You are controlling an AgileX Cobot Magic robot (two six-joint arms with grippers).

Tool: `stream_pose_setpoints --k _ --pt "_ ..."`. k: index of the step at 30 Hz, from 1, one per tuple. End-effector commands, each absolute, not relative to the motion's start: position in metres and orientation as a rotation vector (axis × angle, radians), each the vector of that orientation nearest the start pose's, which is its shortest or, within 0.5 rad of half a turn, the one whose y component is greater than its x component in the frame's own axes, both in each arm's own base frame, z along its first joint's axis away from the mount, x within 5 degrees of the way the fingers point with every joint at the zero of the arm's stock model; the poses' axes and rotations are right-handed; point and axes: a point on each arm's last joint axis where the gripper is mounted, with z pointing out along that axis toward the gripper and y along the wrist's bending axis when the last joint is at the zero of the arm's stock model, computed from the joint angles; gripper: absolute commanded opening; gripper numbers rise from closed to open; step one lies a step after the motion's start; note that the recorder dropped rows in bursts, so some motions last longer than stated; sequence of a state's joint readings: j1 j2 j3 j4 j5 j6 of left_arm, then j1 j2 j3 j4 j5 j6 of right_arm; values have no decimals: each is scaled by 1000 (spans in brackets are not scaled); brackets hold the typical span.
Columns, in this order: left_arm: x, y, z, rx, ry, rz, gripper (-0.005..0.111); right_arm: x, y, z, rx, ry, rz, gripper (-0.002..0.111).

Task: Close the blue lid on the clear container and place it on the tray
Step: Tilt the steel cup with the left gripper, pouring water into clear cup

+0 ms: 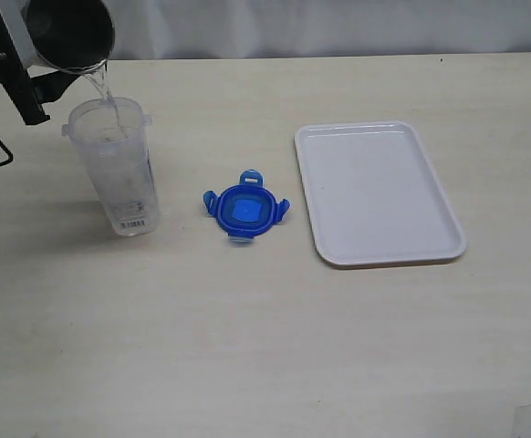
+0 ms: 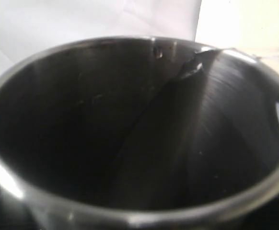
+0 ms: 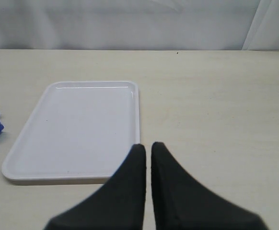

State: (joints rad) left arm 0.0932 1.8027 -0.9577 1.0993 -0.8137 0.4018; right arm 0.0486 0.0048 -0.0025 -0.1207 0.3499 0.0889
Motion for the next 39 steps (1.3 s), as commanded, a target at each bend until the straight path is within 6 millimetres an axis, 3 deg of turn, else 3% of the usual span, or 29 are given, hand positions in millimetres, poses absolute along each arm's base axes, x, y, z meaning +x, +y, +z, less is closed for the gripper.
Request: stream_pose_setpoints --k 1,39 --pt "371 -26 226 1359 1088 370 0 54 -1 182 -43 1827 -21 4" --pt "371 -26 226 1409 1031 434 0 54 -1 182 -43 1827 -21 4"
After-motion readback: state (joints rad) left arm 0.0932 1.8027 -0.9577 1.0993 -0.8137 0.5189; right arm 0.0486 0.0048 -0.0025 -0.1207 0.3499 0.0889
